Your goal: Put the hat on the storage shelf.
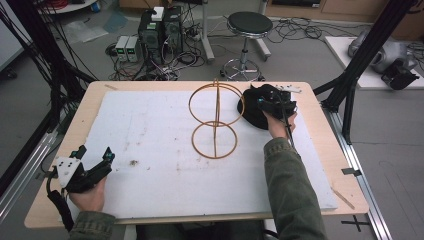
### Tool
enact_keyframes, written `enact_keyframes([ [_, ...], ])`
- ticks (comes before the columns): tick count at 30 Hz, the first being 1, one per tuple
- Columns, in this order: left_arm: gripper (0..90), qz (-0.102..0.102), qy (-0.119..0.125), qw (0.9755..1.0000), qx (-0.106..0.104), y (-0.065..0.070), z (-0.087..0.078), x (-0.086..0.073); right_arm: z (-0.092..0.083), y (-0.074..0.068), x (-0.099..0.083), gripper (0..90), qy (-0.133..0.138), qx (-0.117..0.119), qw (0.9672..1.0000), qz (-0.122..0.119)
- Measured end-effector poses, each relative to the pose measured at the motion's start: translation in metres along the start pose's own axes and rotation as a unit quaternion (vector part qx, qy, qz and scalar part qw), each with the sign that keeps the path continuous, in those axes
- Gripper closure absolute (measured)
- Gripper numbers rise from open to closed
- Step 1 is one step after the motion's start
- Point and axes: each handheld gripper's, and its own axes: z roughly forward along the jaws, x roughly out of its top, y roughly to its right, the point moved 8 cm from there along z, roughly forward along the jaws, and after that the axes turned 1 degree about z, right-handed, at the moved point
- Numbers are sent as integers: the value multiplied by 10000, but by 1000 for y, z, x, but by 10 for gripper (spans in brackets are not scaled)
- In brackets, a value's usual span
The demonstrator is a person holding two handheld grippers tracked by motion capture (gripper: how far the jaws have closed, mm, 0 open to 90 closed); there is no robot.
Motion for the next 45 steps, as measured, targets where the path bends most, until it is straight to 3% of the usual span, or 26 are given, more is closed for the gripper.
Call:
enact_keyframes([
  [6,191,-19,11,10000,1,0,0,0,6,-1,-10,227,-144,-100,9998,99],
  [8,191,-63,4,10000,-11,0,0,0,7,-1,-14,278,-190,-105,9997,137],
  [11,191,-74,-14,10000,-42,2,1,-1,8,-1,-18,444,-326,-138,9992,175],
  [12,191,-74,-16,10000,-43,2,1,-1,8,0,-17,559,-297,-135,9993,196],
  [15,191,-74,-13,10000,-44,2,1,-1,6,0,-17,761,-329,-147,9989,311],
  [18,192,-128,-22,9999,-56,2,2,-2,5,1,-19,871,-411,-167,9985,310],
  [26,192,-135,-23,9999,-63,2,1,-2,3,1,-20,879,-323,-253,9989,204],
  [37,194,-147,-30,9999,-81,3,2,-3,-1,2,-21,879,-270,-107,9992,272],
  [42,194,-183,-36,9998,-105,3,2,-3,-10,4,-17,879,-133,3,9989,459],
  [45,195,-203,-32,9997,-102,3,2,-3,-19,3,-9,879,38,9,9992,402],
])
